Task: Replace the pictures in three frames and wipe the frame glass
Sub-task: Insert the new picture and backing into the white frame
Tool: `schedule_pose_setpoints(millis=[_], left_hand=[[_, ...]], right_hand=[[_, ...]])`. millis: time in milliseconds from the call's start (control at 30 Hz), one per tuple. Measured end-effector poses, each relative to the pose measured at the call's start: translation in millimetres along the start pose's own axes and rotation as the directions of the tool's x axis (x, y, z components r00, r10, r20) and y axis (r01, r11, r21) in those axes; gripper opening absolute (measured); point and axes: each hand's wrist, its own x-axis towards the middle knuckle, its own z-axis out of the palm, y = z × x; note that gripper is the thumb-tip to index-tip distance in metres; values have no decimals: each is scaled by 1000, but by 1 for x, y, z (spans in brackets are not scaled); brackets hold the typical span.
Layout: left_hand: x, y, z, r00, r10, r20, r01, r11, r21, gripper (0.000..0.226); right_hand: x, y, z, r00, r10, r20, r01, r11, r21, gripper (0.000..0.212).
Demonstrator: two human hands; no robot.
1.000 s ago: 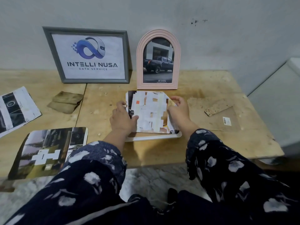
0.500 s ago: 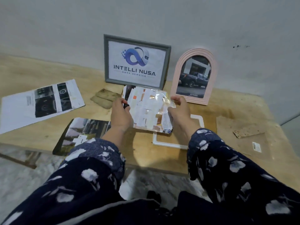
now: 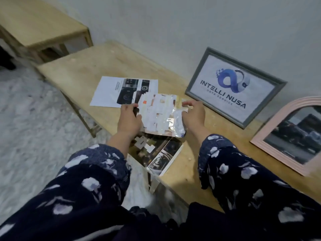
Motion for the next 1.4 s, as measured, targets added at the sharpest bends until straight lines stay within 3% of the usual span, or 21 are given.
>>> schedule_pose_setpoints(millis=[167,400,567,667,867,1167,1300,1400], left_hand=[[50,-38,-22,999,-31,17,30,998,58,48],[136,-71,-28,990,-16,143,2,995,98,53],[174,-86,-32,982,-27,186,-34,948,316,63],[179,-90,-33,978,31,205,-102,932,348,57],[162,-85,-28,955,124,269,-217,911,352,50],[80,-65,-10,849,302,434,-463,821,334,41],[21,-61,-13,750,244,615,-556,735,387,60],[-14,-70,-14,704,146,695,-606,635,480,78]], right_hand=[[28,-25,61,993,-48,112,58,995,-87,38],[79,-46,130,994,55,90,-48,996,-77,43],[100,-48,150,959,97,267,-50,983,-179,66],[99,-44,157,959,135,249,-72,966,-248,63],[60,-47,149,977,96,192,-73,989,-127,44],[-17,-8,106,973,102,208,-10,916,-402,43],[-86,3,84,968,74,242,76,827,-557,39],[-134,6,79,968,-1,250,166,750,-640,53]])
